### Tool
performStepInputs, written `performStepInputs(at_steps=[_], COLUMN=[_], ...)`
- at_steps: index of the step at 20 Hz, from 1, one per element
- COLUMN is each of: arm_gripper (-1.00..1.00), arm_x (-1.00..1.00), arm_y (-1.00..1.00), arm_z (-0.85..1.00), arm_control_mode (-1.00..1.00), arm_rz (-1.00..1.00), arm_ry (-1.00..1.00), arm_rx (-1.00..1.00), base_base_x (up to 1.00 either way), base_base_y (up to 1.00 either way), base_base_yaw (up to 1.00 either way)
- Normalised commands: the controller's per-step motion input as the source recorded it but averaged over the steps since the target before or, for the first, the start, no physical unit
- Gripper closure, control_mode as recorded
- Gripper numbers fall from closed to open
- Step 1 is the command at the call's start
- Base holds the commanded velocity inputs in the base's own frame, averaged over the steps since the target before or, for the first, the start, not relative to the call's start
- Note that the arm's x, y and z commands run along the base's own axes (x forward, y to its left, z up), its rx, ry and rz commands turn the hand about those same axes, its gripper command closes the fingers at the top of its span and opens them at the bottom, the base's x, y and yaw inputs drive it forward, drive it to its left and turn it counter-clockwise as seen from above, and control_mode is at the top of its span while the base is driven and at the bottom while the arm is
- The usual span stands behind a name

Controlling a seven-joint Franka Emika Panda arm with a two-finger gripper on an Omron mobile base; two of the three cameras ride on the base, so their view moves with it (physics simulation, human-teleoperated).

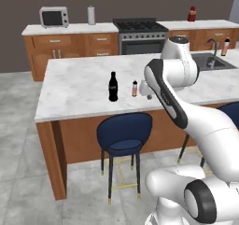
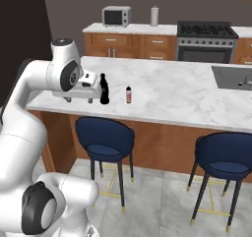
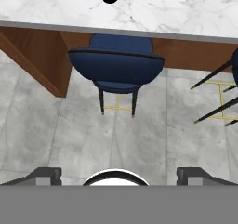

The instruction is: Place the large bottle from the dining counter next to the other large bottle outside the sink, and place the small bottle from the dining counter next to the other small bottle inside the sink.

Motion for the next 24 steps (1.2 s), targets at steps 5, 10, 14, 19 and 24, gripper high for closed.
performStepInputs(at_steps=[5,10,14,19,24], arm_gripper=[-1.0,-1.0,-1.0,-1.0,-1.0], arm_x=[0.0,0.0,0.0,0.0,0.0], arm_y=[0.0,0.0,0.0,0.0,0.0], arm_z=[0.0,0.0,0.0,0.0,0.0], arm_control_mode=[1.0,1.0,1.0,1.0,1.0], arm_rz=[0.0,0.0,0.0,0.0,0.0], arm_ry=[0.0,0.0,0.0,0.0,0.0], arm_rx=[0.0,0.0,0.0,0.0,0.0], base_base_x=[0.34,0.65,0.63,0.42,0.33], base_base_y=[0.25,0.02,0.02,0.13,0.16], base_base_yaw=[0.0,0.0,0.0,0.0,0.0])
